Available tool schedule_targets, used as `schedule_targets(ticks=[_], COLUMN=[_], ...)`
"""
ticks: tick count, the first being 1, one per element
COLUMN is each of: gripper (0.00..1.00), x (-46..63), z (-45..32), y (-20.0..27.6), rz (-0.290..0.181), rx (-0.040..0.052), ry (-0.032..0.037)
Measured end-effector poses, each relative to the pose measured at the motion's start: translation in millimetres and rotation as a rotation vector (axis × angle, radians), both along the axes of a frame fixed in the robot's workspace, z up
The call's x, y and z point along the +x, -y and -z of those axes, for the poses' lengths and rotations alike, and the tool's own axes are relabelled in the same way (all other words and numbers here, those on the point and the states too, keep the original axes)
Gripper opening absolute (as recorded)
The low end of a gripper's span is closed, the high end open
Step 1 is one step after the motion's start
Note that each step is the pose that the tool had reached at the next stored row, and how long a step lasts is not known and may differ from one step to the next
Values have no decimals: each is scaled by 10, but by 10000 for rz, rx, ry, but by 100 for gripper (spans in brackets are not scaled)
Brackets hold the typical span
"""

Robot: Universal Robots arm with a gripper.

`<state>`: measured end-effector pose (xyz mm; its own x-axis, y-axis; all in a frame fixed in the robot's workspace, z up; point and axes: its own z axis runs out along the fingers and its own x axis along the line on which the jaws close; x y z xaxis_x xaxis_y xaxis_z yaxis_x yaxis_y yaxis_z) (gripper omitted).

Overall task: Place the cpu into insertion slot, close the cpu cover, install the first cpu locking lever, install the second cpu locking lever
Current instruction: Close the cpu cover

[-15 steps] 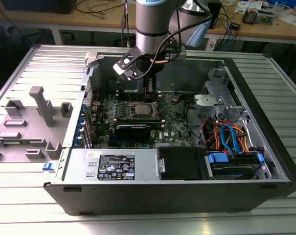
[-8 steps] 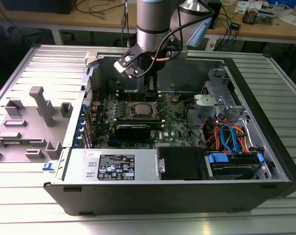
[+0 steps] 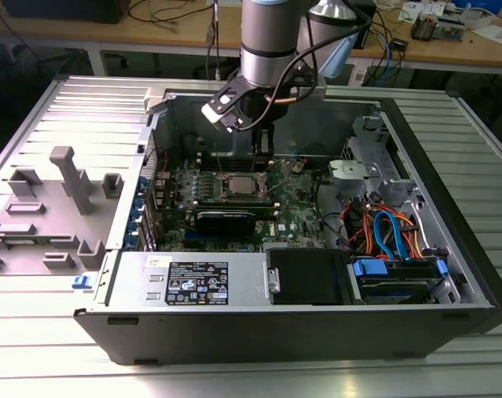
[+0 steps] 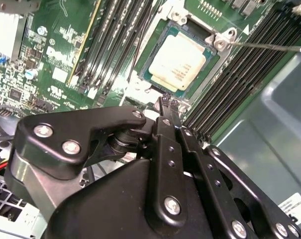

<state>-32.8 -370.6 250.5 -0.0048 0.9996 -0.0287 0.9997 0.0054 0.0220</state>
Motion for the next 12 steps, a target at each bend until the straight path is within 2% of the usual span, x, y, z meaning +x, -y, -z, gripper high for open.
schedule_targets(ticks=[12], gripper=[11], x=[62], z=[-101], y=[-1], rz=[2], rx=[4], ry=[-9])
